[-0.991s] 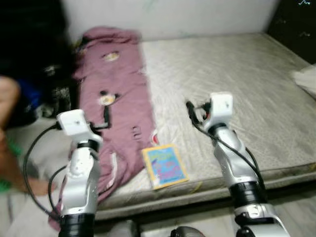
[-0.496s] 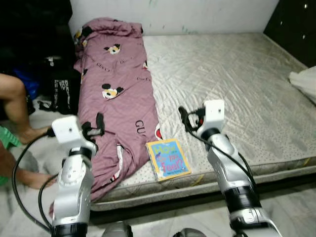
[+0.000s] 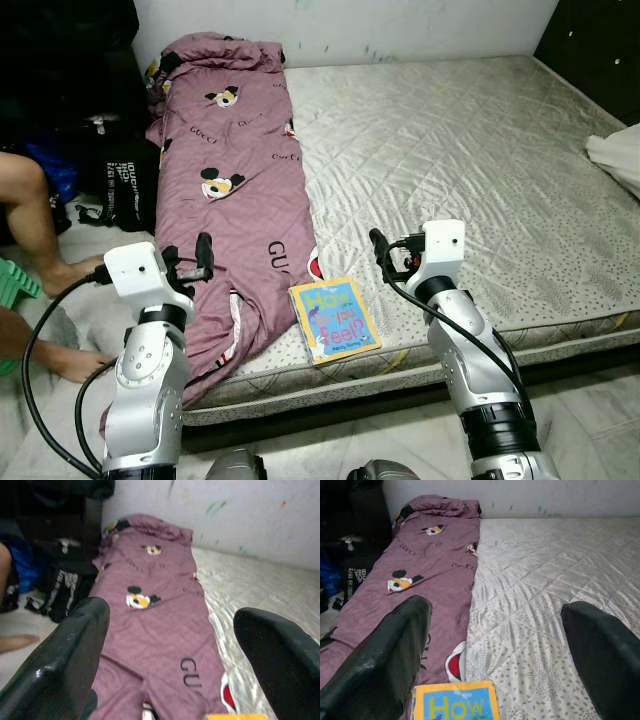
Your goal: Clean up the room
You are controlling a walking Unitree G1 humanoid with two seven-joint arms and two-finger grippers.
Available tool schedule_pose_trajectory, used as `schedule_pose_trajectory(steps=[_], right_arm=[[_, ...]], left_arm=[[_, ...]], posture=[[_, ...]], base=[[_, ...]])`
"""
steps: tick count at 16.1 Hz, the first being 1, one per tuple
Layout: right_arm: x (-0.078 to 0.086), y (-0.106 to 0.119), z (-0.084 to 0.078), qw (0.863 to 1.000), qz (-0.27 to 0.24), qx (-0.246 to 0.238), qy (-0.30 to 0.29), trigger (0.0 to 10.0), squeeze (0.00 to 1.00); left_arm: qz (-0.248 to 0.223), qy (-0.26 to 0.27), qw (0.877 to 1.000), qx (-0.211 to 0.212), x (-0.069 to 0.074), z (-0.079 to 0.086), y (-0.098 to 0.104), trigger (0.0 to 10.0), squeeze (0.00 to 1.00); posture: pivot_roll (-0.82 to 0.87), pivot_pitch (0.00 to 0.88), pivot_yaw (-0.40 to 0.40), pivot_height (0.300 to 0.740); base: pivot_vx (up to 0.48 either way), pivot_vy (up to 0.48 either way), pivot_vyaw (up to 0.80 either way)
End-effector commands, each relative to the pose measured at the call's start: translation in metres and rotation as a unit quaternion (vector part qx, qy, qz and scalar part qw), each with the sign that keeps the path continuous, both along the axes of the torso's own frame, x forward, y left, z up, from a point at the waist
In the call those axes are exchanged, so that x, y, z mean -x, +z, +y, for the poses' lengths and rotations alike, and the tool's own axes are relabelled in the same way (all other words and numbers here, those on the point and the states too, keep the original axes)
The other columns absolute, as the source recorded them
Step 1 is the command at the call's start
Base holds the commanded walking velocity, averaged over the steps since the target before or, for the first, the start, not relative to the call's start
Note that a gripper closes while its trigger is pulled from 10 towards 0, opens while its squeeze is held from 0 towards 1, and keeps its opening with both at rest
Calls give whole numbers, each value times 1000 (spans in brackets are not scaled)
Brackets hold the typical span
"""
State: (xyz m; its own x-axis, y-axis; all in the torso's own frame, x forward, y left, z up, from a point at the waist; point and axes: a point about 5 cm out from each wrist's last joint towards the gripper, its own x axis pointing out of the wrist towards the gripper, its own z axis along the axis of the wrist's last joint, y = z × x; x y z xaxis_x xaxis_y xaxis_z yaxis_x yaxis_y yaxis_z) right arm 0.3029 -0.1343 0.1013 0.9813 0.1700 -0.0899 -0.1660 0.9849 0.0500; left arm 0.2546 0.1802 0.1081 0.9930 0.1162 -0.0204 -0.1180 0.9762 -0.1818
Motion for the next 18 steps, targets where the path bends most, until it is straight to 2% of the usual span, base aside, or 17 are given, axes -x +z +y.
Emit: schedule_pose_trajectory(steps=[1, 3, 12, 15, 18], right_arm=[[1, 4, -1, 1000, -3, -7, -2, 10000, 0], [4, 7, -2, 1000, -4, -6, -1, 10000, 0], [3, 9, -2, 1000, 0, 1, 8, 10000, 0], [2, 8, -2, 1000, 1, 4, 12, 10000, 0], [1, 8, -2, 1000, 3, 7, 14, 10000, 0]], left_arm=[[-5, -7, 1000, 1, 1, -1, 3, 10000, 0], [-7, -3, 1000, -13, -1, 0, 8, 10000, 0], [2, 5, 1000, -6, 0, -3, 7, 10000, 0], [-8, 11, 1000, -12, -4, -5, 15, 10000, 0], [-4, 19, 1000, -19, -6, -3, 14, 10000, 0]], posture=[[-57, 20, 9, 740], [-63, 54, 6, 740], [-67, 68, -13, 648], [-67, 66, -14, 644], [-67, 61, -18, 644]], base=[[0, 0, 0], [0, 0, 0], [0, 0, 0], [0, 0, 0], [0, 0, 0]])
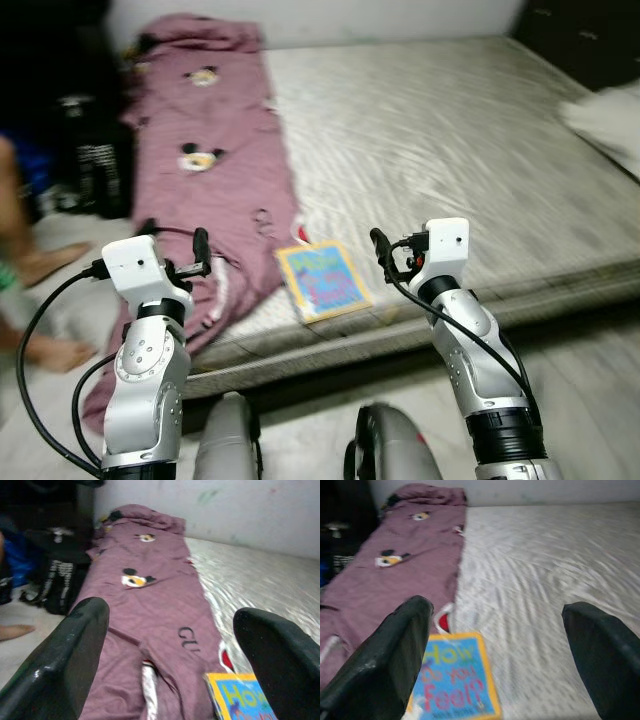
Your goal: Clean up the room
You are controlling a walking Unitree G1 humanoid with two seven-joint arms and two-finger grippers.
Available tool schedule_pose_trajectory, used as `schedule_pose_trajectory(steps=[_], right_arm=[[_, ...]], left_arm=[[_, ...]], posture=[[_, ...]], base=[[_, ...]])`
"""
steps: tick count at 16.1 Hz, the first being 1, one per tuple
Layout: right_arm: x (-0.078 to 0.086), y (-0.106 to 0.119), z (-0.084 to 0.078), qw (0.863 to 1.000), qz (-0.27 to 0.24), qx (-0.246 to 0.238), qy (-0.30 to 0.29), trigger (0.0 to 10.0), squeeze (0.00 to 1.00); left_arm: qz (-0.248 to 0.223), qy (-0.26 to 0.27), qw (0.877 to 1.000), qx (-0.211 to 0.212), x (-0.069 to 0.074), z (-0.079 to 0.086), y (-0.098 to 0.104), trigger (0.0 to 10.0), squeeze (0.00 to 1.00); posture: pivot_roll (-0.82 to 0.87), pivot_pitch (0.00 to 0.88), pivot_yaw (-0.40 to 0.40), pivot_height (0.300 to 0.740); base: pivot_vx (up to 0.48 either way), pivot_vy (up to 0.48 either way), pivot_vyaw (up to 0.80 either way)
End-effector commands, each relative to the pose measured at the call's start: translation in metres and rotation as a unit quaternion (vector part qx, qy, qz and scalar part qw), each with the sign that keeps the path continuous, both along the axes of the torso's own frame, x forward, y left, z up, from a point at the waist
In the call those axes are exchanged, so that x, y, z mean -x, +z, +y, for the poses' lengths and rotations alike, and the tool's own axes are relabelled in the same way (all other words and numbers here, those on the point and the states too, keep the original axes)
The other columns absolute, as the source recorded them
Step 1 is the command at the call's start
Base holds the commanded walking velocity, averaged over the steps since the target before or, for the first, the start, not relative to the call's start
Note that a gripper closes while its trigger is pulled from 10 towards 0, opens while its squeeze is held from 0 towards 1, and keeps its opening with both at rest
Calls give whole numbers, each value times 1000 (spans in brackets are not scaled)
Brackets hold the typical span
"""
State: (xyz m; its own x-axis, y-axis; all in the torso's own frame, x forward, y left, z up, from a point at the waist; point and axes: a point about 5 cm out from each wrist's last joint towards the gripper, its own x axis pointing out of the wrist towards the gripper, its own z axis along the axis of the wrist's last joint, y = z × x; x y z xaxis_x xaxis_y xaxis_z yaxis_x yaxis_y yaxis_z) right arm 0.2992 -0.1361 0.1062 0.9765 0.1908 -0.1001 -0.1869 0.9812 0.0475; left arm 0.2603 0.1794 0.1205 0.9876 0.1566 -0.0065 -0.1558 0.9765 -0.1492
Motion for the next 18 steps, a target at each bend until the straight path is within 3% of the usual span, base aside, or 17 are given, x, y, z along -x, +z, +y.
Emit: schedule_pose_trajectory(steps=[1, 12, 18], right_arm=[[-2, 3, 0, 1000, -2, 6, 3, 10000, 0], [-6, 2, 3, 1000, -2, 15, 10, 10000, 0], [-6, 4, 4, 1000, -6, 10, 16, 10000, 0]], left_arm=[[1, 0, 1000, -3, 0, -2, 1, 10000, 0], [24, 16, 1000, -2, 3, 6, -7, 10000, 0], [22, 9, 1000, 4, 3, 5, -7, 10000, 0]], posture=[[-66, 60, -19, 644], [-66, 61, -24, 644], [-66, 64, -27, 644]], base=[[0, 0, 0], [0, 0, 0], [361, 0, 0]])
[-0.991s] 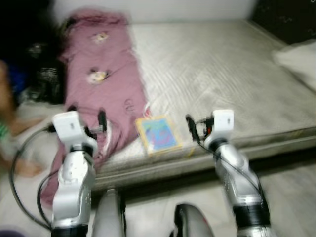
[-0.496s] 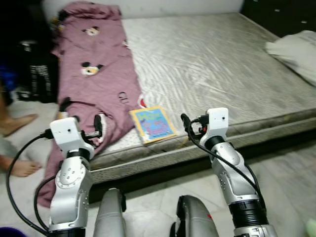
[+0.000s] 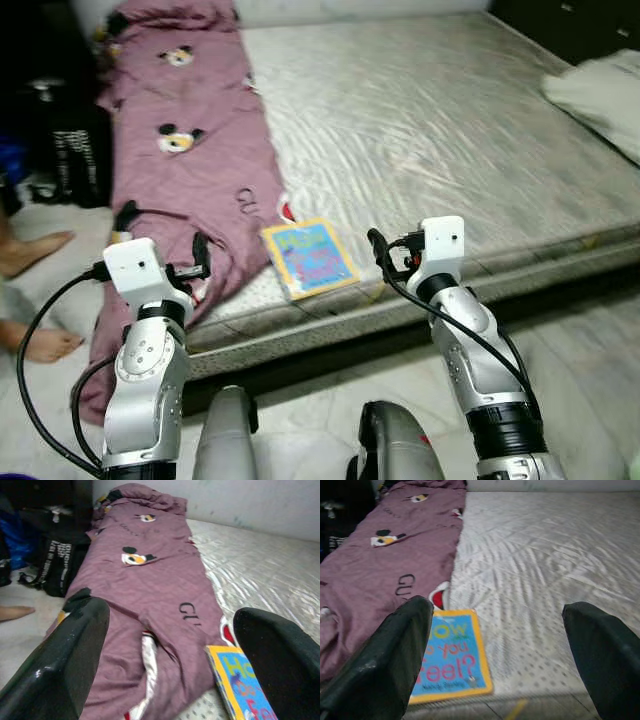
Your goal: Clean up the room
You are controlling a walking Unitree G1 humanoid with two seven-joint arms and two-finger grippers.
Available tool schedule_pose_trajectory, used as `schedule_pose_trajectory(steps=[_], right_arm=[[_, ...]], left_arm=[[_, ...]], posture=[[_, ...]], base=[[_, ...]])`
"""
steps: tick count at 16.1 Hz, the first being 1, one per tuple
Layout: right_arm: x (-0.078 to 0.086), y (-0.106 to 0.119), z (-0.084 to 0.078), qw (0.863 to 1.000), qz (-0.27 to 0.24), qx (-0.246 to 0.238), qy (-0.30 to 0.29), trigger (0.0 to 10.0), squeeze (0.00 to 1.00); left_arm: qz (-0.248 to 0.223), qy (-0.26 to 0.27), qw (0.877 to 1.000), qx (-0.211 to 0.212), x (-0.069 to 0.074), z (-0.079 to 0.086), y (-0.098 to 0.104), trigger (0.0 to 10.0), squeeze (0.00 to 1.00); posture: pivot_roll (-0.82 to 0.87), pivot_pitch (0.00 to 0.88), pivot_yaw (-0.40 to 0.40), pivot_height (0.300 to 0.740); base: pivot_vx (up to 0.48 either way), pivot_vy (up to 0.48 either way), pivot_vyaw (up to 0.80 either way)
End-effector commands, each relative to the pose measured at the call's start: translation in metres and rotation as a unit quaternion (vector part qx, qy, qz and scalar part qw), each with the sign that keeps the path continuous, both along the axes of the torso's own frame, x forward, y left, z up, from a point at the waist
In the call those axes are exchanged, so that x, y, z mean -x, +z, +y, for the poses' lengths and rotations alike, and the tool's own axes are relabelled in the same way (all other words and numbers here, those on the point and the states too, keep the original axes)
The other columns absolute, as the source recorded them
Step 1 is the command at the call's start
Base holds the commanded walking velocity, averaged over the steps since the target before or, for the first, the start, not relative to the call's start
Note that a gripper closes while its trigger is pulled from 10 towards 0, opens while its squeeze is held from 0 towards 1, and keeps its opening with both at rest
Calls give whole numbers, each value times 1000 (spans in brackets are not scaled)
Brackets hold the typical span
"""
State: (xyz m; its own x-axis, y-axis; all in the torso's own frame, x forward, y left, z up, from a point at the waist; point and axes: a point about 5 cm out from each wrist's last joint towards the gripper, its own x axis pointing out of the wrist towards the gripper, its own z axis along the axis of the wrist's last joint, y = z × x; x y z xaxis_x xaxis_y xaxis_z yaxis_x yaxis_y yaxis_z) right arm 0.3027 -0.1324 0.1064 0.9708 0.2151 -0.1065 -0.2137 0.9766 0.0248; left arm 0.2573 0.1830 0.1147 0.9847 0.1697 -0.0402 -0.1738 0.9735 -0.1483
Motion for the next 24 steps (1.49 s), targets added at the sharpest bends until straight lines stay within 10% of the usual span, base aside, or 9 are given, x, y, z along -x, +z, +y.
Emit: schedule_pose_trajectory(steps=[1, 24], right_arm=[[-2, 3, 0, 1000, -6, 0, 3, 10000, 0], [-2, 6, -19, 1000, -4, 29, -4, 10000, 0]], left_arm=[[6, 1, 1000, 2, 0, 1, -2, 10000, 0], [47, 86, 992, 77, -25, 6, -24, 10000, 0]], posture=[[-68, 63, -27, 644], [-112, 85, -57, 576]], base=[[480, 0, 0], [88, 0, 0]])
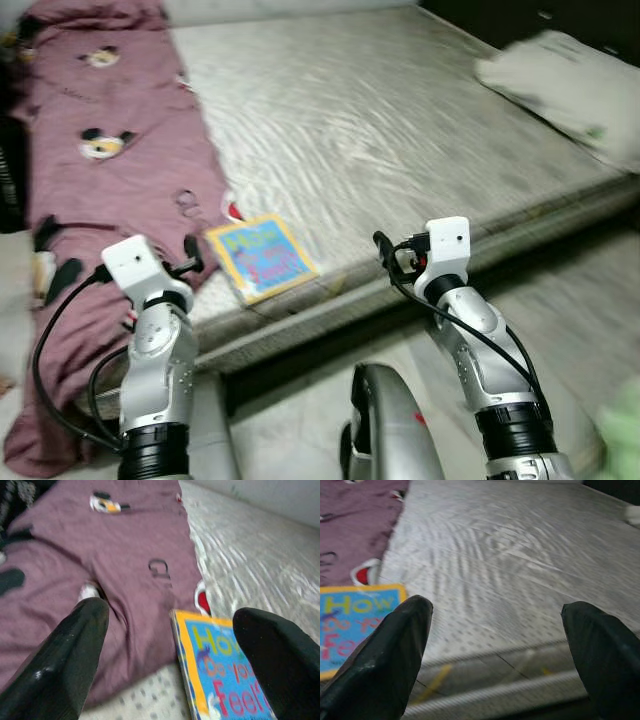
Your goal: Clean up the room
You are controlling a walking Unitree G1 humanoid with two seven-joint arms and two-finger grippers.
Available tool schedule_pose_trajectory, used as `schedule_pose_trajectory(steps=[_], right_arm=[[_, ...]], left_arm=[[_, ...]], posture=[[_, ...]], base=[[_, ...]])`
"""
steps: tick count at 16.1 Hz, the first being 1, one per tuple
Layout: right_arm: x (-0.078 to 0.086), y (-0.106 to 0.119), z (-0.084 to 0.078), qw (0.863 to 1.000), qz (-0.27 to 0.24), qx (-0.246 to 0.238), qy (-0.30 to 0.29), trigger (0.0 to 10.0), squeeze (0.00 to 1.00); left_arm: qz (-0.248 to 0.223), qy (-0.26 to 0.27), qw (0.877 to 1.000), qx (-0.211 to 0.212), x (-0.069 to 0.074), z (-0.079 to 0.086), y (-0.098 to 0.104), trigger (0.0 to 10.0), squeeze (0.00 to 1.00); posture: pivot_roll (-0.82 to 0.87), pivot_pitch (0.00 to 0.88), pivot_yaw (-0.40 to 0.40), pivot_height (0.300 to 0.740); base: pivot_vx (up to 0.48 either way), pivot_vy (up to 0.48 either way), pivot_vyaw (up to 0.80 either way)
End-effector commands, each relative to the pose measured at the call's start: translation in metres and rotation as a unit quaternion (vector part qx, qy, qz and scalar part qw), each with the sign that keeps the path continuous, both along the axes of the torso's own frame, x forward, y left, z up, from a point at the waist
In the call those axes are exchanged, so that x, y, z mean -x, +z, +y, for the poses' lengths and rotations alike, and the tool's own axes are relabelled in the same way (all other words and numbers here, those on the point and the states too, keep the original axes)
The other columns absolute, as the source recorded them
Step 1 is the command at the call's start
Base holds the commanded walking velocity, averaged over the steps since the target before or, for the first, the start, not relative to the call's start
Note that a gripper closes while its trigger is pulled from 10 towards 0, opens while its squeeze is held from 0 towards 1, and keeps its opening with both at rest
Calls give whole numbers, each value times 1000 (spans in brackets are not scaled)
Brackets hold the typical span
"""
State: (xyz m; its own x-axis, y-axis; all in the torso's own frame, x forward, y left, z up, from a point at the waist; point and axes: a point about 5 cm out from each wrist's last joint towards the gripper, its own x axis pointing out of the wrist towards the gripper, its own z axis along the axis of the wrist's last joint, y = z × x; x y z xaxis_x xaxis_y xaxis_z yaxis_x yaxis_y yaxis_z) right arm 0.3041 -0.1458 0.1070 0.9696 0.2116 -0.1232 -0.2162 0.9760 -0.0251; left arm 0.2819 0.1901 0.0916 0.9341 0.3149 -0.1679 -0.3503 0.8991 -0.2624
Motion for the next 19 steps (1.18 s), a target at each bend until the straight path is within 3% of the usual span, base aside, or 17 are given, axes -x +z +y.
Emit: schedule_pose_trajectory(steps=[1, 4, 6, 10, 15, 19], right_arm=[[0, 6, -8, 1000, -7, 4, -5, 10000, 0], [0, 7, -10, 1000, -7, -2, -2, 10000, 0], [3, 12, -10, 1000, -17, -9, 12, 10000, 0], [7, 10, -27, 1000, -7, 20, -7, 10000, 0], [10, 12, -31, 1000, -6, 26, -6, 10000, 0], [12, 12, -33, 1000, -3, 27, -7, 10000, 0]], left_arm=[[5, 8, 1000, 9, 0, 1, -4, 10000, 0], [16, 27, 999, 28, -9, 9, -8, 10000, 0], [18, 39, 998, 36, -18, 15, -8, 10000, 0], [25, 49, 998, 44, -25, 20, -14, 10000, 0], [47, 12, 997, 60, -39, 10, -21, 10000, 0], [37, -8, 998, 43, -47, 5, -16, 10000, 0]], posture=[[-113, 88, -62, 576], [-117, 90, -72, 576], [-142, 87, -76, 546], [-167, 87, -75, 531], [-188, 87, -79, 526], [-193, 91, -75, 501]], base=[[0, 0, 0], [0, 0, 0], [0, 0, 0], [0, 0, 0], [0, 0, 0], [0, 0, 0]])
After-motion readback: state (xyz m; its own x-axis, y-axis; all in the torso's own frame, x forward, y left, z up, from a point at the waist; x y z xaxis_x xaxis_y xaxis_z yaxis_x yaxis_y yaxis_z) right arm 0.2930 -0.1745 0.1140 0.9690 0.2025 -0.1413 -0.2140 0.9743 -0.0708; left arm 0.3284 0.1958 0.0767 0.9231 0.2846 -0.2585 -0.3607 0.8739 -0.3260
